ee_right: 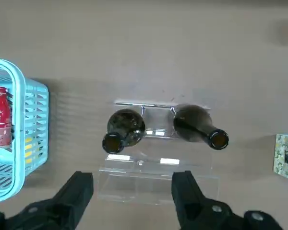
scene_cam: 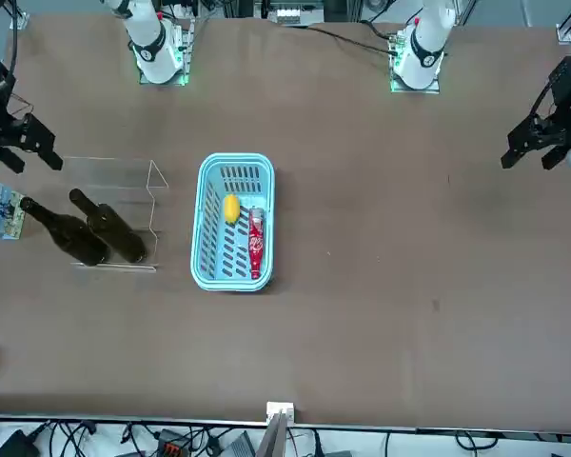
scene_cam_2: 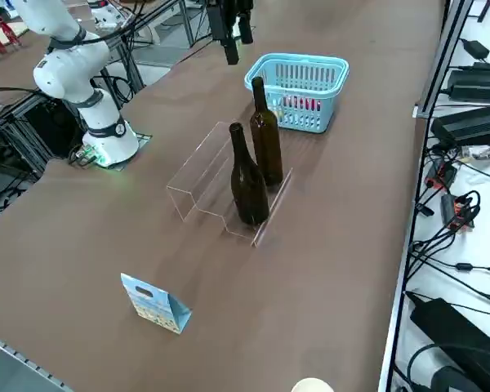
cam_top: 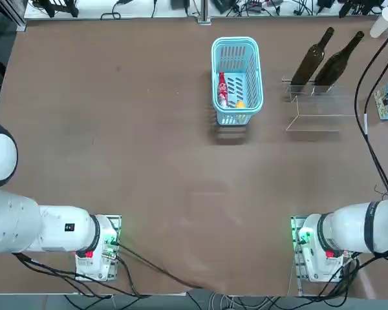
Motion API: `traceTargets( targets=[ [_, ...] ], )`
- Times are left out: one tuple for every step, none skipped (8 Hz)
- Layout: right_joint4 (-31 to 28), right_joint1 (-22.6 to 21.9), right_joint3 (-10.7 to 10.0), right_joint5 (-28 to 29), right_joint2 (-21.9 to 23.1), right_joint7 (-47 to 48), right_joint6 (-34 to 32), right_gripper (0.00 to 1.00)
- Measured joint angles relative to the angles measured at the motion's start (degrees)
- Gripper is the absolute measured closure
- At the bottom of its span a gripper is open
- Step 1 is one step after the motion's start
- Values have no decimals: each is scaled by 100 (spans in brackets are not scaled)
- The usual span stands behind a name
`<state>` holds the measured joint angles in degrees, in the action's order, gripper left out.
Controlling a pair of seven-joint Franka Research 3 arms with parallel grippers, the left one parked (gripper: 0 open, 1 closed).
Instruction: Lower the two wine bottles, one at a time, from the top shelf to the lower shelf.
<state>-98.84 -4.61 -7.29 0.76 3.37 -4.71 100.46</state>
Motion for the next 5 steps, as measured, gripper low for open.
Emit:
traceTargets(
  targets=[
    [-16, 1, -67, 13, -67, -24, 1, 0],
    [-24, 1, -98, 15, -131, -37, 3, 0],
    [-24, 1, -102, 15, -168, -41, 3, 0],
    [-24, -1, -101, 15, -173, -45, 3, 0],
    [-24, -1, -101, 15, -170, -48, 3, 0]
  ],
)
